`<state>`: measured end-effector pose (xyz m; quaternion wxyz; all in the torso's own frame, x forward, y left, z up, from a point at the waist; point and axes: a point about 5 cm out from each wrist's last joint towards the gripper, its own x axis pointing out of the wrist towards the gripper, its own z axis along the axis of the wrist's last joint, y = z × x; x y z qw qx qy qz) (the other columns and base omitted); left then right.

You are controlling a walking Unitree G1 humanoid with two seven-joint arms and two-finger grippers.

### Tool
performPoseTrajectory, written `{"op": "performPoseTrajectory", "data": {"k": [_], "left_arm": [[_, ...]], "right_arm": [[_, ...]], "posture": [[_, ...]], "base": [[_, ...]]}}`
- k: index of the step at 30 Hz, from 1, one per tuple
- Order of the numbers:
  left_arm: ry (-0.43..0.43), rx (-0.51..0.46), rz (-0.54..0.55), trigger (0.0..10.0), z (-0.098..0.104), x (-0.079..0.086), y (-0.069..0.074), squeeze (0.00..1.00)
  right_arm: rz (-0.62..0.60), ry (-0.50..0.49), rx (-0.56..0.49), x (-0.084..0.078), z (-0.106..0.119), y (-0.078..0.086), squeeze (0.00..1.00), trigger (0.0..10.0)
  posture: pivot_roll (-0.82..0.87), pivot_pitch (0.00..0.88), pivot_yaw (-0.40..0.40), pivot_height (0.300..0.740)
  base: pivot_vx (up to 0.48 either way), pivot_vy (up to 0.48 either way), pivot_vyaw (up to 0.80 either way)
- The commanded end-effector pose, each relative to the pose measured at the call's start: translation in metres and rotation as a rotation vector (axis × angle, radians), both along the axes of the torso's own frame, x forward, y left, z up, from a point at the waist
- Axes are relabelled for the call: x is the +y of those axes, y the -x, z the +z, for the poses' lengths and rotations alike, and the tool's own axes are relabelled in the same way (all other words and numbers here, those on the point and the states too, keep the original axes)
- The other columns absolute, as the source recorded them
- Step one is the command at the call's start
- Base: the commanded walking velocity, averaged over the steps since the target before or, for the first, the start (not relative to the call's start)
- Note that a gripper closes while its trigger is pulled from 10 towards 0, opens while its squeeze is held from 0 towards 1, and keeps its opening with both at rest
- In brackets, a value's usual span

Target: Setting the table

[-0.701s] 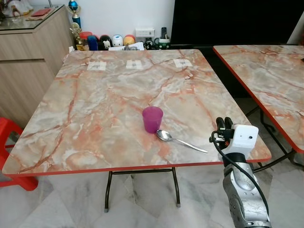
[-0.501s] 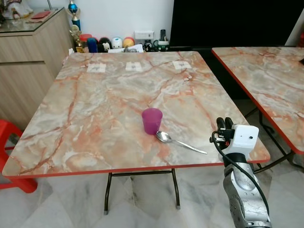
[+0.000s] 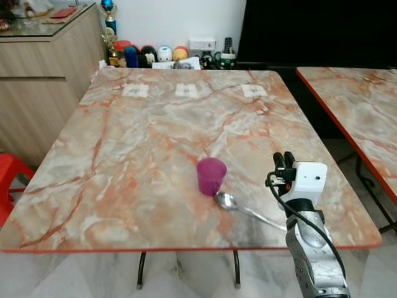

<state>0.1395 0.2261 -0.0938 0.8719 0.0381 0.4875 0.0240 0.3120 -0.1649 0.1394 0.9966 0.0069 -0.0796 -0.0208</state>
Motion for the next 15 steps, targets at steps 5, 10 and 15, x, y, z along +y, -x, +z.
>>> {"op": "performPoseTrajectory", "data": {"k": [5, 10, 15], "left_arm": [[0.009, 0.012, -0.007, 10.0, -0.002, -0.002, 0.004, 0.0], [0.008, 0.014, -0.009, 10.0, -0.002, -0.002, 0.004, 0.0], [0.01, 0.013, -0.011, 10.0, -0.002, -0.002, 0.004, 0.0]], "right_arm": [[0.0, 0.011, -0.026, -0.013, 0.005, 0.004, 0.0, 10.0], [0.027, 0.054, -0.03, -0.031, 0.011, 0.006, 0.0, 10.0], [0.143, 0.147, -0.041, -0.052, 0.027, 0.003, 0.0, 10.0]], "posture": [[0.01, 0.073, -0.026, 0.74], [0.01, 0.073, -0.026, 0.74], [0.0, 0.078, -0.022, 0.74]], "base": [[0.0, 0.0, 0.0], [0.0, 0.0, 0.0], [0.0, 0.0, 0.0]]}}
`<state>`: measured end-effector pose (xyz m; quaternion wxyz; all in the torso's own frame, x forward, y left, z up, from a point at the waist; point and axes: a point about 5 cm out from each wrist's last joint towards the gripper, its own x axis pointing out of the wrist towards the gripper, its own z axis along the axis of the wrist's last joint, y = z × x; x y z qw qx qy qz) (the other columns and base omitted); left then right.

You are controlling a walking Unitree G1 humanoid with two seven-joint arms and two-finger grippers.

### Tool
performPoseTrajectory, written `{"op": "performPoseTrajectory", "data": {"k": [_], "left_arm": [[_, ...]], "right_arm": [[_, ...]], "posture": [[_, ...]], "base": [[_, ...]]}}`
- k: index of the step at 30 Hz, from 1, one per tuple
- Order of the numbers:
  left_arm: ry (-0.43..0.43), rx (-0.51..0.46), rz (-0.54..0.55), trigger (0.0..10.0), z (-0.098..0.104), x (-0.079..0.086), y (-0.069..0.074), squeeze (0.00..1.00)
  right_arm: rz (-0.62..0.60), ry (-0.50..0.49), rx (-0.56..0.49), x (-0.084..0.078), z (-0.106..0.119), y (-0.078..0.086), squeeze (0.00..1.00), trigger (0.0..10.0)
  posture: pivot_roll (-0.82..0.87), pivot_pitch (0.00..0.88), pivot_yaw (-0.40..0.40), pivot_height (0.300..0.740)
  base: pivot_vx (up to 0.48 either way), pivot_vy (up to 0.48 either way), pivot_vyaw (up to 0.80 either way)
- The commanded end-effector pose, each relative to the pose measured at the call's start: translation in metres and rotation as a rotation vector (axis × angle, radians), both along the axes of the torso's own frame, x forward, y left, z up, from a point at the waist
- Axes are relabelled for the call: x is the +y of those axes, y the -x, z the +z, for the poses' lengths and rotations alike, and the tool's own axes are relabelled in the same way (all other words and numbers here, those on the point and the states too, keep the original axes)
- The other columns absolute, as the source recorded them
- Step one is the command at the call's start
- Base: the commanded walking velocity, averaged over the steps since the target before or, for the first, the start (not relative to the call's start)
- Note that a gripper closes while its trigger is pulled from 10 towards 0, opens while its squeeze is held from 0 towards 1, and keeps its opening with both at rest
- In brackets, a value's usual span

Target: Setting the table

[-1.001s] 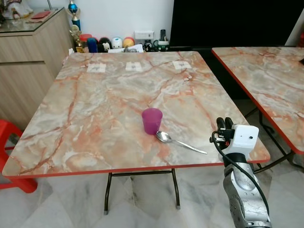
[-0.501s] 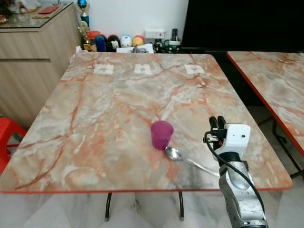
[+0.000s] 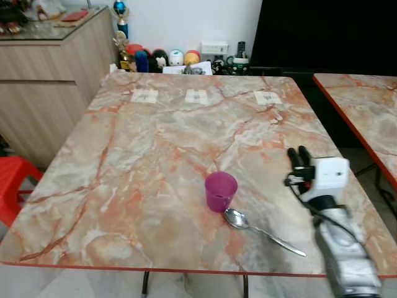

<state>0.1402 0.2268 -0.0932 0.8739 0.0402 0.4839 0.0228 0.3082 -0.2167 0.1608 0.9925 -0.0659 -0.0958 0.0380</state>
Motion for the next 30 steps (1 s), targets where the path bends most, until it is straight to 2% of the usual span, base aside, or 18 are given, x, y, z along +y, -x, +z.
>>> {"op": "performPoseTrajectory", "data": {"k": [1, 2, 3, 4, 8, 9, 10, 12, 18, 22, 25, 26, 27, 30], "left_arm": [[0.012, 0.021, -0.006, 10.0, -0.002, -0.003, 0.004, 0.0], [0.012, 0.021, -0.006, 10.0, -0.002, -0.002, 0.004, 0.0], [0.012, 0.021, -0.006, 10.0, -0.002, -0.002, 0.004, 0.0], [0.012, 0.021, -0.005, 10.0, -0.002, -0.002, 0.004, 0.0], [0.012, 0.022, -0.006, 10.0, -0.002, -0.002, 0.004, 0.0], [0.012, 0.022, -0.006, 10.0, -0.002, -0.002, 0.004, 0.0], [0.011, 0.022, -0.006, 10.0, -0.002, -0.001, 0.004, 0.0], [0.011, 0.024, -0.005, 10.0, -0.002, -0.001, 0.004, 0.0], [0.012, 0.021, 0.001, 10.0, -0.002, -0.001, 0.004, 0.0], [0.013, 0.02, 0.001, 10.0, -0.002, -0.002, 0.004, 0.0], [0.015, 0.02, 0.004, 10.0, -0.002, -0.002, 0.004, 0.0], [0.015, 0.019, 0.007, 10.0, -0.002, -0.002, 0.004, 0.0], [0.015, 0.019, 0.008, 10.0, -0.002, -0.002, 0.004, 0.0], [0.016, 0.02, 0.007, 10.0, -0.002, -0.002, 0.004, 0.0]], "right_arm": [[0.054, 0.006, -0.008, -0.002, 0.008, -0.001, 0.0, 10.0], [0.09, 0.067, 0.002, -0.008, 0.013, -0.003, 0.0, 10.0], [0.09, 0.067, 0.002, -0.008, 0.013, -0.003, 0.0, 10.0], [0.149, 0.114, 0.015, -0.012, 0.017, -0.004, 0.0, 10.0], [0.251, 0.142, 0.043, -0.012, 0.022, -0.004, 0.0, 10.0], [0.293, 0.169, 0.067, -0.011, 0.021, -0.004, 0.0, 10.0], [0.365, 0.235, 0.154, -0.009, 0.013, -0.003, 0.0, 10.0], [0.452, 0.292, 0.246, -0.008, 0.001, 0.0, 0.0, 10.0], [0.483, 0.283, 0.339, -0.007, -0.011, -0.005, 0.0, 10.0], [0.601, 0.337, 0.44, 0.002, -0.031, -0.001, 0.0, 10.0], [0.594, 0.304, 0.464, 0.0, -0.034, -0.004, 0.0, 10.0], [0.613, 0.283, 0.487, 0.001, -0.036, -0.004, 0.89, 10.0], [0.642, 0.285, 0.504, 0.001, -0.038, -0.002, 1.0, 10.0], [0.677, 0.288, 0.531, 0.001, -0.042, 0.0, 1.0, 10.0]], "posture": [[0.0, 0.079, -0.021, 0.74], [0.0, 0.079, -0.021, 0.74], [0.0, 0.079, -0.021, 0.74], [0.0, 0.079, -0.019, 0.74], [0.0, 0.08, -0.013, 0.74], [0.0, 0.081, -0.012, 0.74], [-0.01, 0.081, -0.012, 0.74], [0.0, 0.08, -0.012, 0.74], [0.0, 0.079, -0.008, 0.74], [0.01, 0.077, -0.007, 0.74], [0.01, 0.077, -0.01, 0.74], [0.01, 0.077, -0.01, 0.74], [0.01, 0.077, -0.009, 0.74], [0.01, 0.077, -0.008, 0.74]], "base": [[0.0, 0.0, 0.0], [0.0, 0.0, 0.0], [0.0, 0.0, 0.0], [0.0, 0.0, 0.0], [0.0, 0.0, 0.0], [0.0, 0.0, 0.0], [0.0, 0.0, 0.0], [0.0, 0.0, 0.0], [0.0, 0.0, 0.0], [0.0, 0.0, 0.0], [0.0, 0.0, 0.0], [0.0, 0.0, 0.0], [0.0, 0.0, 0.0], [0.0, 0.0, 0.0]]}}
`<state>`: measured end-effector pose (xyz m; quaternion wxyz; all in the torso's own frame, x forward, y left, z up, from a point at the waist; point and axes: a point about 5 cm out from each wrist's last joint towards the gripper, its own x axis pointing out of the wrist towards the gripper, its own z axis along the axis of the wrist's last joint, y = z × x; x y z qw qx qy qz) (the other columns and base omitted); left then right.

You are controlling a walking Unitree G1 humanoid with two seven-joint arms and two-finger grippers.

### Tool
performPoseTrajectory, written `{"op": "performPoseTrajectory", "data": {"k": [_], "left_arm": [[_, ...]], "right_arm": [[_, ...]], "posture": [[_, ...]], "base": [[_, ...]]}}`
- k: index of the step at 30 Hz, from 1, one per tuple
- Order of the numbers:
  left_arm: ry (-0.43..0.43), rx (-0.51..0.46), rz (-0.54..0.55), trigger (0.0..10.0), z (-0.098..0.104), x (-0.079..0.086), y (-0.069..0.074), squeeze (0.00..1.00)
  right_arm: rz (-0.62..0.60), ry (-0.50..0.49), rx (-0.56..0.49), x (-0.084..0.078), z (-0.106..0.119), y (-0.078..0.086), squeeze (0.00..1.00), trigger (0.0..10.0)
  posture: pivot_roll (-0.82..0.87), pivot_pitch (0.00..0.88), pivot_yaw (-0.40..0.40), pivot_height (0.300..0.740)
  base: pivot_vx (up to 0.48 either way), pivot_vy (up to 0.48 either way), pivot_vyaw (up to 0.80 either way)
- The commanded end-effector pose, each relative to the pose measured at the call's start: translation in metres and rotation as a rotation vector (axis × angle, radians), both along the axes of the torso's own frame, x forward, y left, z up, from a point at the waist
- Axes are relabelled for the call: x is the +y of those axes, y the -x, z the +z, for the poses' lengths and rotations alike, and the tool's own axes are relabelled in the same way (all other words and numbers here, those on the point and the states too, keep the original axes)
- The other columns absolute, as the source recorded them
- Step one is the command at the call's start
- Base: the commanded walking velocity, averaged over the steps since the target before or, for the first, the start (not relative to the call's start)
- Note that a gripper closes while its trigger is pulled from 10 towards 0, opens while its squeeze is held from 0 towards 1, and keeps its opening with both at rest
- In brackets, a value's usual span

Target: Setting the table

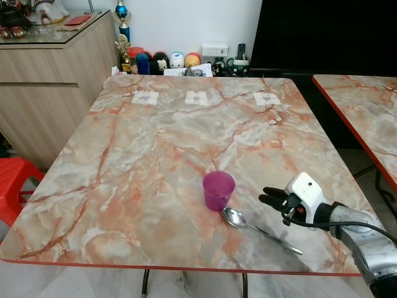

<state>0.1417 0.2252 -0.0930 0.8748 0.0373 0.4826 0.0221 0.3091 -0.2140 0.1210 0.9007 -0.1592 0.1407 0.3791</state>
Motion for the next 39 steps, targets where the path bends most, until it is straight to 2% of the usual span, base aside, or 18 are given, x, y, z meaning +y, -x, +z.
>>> {"op": "performPoseTrajectory", "data": {"k": [1, 3, 4, 5, 12, 19, 39], "left_arm": [[0.011, 0.023, 0.005, 10.0, -0.002, 0.0, 0.006, 0.0], [0.012, 0.024, 0.004, 10.0, -0.002, 0.0, 0.006, 0.0], [0.013, 0.025, 0.002, 10.0, -0.002, 0.0, 0.006, 0.0], [0.013, 0.025, 0.001, 10.0, -0.002, 0.0, 0.006, 0.0], [0.014, 0.026, -0.004, 10.0, -0.002, 0.0, 0.006, 0.0], [0.02, 0.028, -0.004, 10.0, -0.003, -0.001, 0.007, 0.0], [0.034, 0.041, -0.017, 10.0, -0.004, -0.002, 0.009, 0.0]], "right_arm": [[0.016, 0.006, 0.033, -0.002, -0.004, 0.001, 1.0, 10.0], [0.011, 0.01, 0.04, -0.003, -0.005, 0.0, 1.0, 10.0], [0.012, 0.01, 0.046, -0.004, -0.006, 0.0, 0.12, 10.0], [0.015, 0.009, 0.051, -0.003, -0.007, -0.001, 0.0, 10.0], [0.074, 0.022, 0.096, 0.005, -0.016, 0.0, 0.0, 10.0], [0.14, -0.036, 0.092, 0.014, -0.013, 0.004, 0.0, 10.0], [0.218, 0.03, 0.147, 0.012, -0.021, 0.014, 0.0, 10.0]], "posture": [[0.01, 0.077, -0.008, 0.74], [0.01, 0.077, -0.008, 0.74], [0.01, 0.073, -0.006, 0.74], [0.01, 0.073, -0.006, 0.74], [0.01, 0.065, -0.004, 0.74], [0.01, 0.057, -0.006, 0.74], [0.0, 0.058, -0.008, 0.74]], "base": [[0.0, 0.0, 0.0], [0.0, 0.0, 0.0], [0.0, 0.0, 0.0], [0.0, 0.0, 0.0], [0.0, 0.0, 0.0], [0.0, 0.0, 0.0], [0.0, 0.0, 0.0]]}}
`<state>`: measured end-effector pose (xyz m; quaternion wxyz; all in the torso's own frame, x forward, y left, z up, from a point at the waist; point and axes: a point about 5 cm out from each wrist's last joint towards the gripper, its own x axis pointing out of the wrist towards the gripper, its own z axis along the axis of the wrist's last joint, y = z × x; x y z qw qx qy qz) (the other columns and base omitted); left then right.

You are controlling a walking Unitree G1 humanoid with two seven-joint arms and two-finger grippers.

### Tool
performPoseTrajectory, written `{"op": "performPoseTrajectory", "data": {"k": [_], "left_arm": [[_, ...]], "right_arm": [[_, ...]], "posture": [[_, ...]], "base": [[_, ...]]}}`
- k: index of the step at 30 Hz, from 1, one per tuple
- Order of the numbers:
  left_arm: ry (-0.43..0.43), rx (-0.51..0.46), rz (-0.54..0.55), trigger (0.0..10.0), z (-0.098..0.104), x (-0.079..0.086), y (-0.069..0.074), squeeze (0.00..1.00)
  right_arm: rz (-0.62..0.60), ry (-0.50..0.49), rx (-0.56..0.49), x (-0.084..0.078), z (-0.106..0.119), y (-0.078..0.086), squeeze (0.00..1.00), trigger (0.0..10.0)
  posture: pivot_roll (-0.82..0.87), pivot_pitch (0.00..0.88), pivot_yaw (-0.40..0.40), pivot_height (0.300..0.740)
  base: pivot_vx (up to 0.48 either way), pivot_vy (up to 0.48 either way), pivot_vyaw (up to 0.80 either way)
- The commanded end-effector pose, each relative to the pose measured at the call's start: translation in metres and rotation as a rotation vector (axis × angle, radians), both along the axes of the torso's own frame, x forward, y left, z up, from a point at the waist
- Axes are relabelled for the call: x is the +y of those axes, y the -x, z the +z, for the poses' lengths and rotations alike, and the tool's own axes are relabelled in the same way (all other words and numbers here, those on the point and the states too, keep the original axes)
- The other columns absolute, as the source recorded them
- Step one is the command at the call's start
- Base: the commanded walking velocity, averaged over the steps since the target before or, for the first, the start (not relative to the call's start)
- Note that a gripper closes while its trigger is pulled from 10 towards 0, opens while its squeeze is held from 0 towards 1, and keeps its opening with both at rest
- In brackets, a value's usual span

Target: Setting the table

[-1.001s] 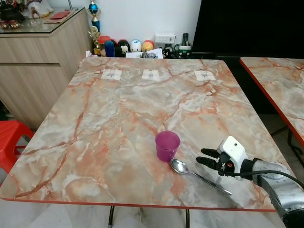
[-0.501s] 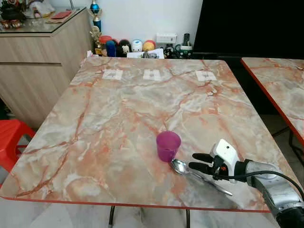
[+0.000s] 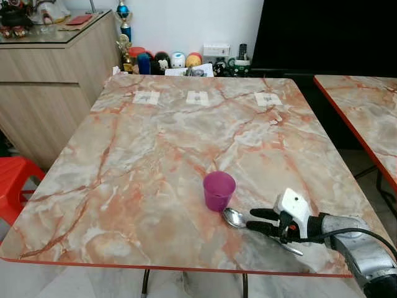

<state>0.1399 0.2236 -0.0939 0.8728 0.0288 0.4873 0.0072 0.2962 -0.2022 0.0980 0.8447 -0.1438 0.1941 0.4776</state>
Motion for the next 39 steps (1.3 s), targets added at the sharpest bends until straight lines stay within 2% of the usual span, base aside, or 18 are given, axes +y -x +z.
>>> {"op": "performPoseTrajectory", "data": {"k": [1, 24, 38, 39], "left_arm": [[0.005, 0.031, -0.001, 10.0, -0.003, -0.001, 0.007, 0.0], [0.008, 0.032, -0.001, 10.0, -0.003, 0.0, 0.007, 0.0], [0.009, 0.032, 0.003, 10.0, -0.003, 0.0, 0.007, 0.0], [0.009, 0.032, 0.004, 10.0, -0.003, 0.0, 0.007, 0.0]], "right_arm": [[0.021, 0.029, -0.009, 0.0, 0.002, 0.002, 0.0, 10.0], [0.011, 0.102, 0.03, -0.002, -0.014, 0.007, 0.0, 10.0], [-0.016, 0.091, 0.094, 0.001, -0.031, 0.012, 0.0, 10.0], [-0.014, 0.09, 0.101, 0.001, -0.032, 0.013, 0.0, 8.4]], "posture": [[0.0, 0.058, -0.008, 0.74], [0.01, 0.076, -0.009, 0.74], [0.01, 0.089, -0.009, 0.74], [0.01, 0.089, -0.009, 0.74]], "base": [[0.0, 0.0, 0.0], [0.0, 0.0, 0.0], [0.0, 0.0, 0.0], [0.0, 0.0, 0.0]]}}
